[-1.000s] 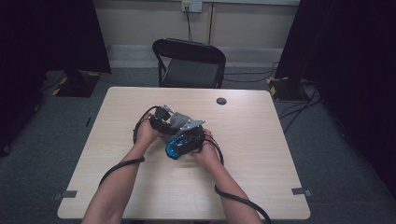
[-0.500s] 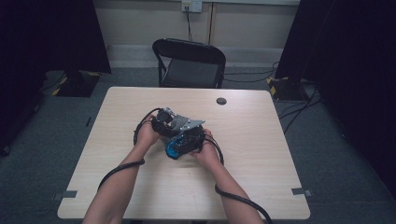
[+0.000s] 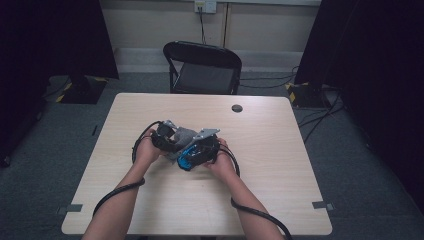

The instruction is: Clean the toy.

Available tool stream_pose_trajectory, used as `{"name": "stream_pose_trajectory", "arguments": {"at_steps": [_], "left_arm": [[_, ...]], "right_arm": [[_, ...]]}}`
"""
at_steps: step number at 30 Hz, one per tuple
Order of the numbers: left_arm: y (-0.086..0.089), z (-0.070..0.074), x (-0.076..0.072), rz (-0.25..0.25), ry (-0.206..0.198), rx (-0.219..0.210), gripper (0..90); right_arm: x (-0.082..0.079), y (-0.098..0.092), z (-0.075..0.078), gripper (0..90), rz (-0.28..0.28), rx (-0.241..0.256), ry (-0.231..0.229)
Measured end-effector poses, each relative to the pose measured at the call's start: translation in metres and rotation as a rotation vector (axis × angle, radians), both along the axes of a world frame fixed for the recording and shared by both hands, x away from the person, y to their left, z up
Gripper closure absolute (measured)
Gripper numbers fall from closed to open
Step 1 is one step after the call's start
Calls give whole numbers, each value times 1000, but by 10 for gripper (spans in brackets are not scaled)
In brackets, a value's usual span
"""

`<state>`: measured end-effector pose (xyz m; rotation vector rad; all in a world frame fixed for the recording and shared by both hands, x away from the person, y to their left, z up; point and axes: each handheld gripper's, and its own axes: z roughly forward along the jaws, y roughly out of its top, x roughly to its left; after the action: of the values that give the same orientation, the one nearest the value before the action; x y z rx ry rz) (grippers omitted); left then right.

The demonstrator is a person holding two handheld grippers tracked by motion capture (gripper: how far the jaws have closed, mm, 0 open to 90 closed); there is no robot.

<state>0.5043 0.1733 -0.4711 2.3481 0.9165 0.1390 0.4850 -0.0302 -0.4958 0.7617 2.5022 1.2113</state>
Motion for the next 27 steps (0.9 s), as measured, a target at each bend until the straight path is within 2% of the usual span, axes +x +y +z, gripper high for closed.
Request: {"name": "stream_pose_trajectory", "arguments": {"at_steps": [9,20,24,27], "left_arm": [[15,0,-20,20,10,-2,719],[31,0,-60,15,26,-18,717],[35,-2,-74,20,42,-51,718],[38,-2,-83,22,46,-60,718]], "right_arm": [[1,-1,0,41,7,3,-2],[2,-3,0,41,13,5,-2],[2,-3,0,41,14,1,2],[3,-3,0,41,16,-2,1]]}}
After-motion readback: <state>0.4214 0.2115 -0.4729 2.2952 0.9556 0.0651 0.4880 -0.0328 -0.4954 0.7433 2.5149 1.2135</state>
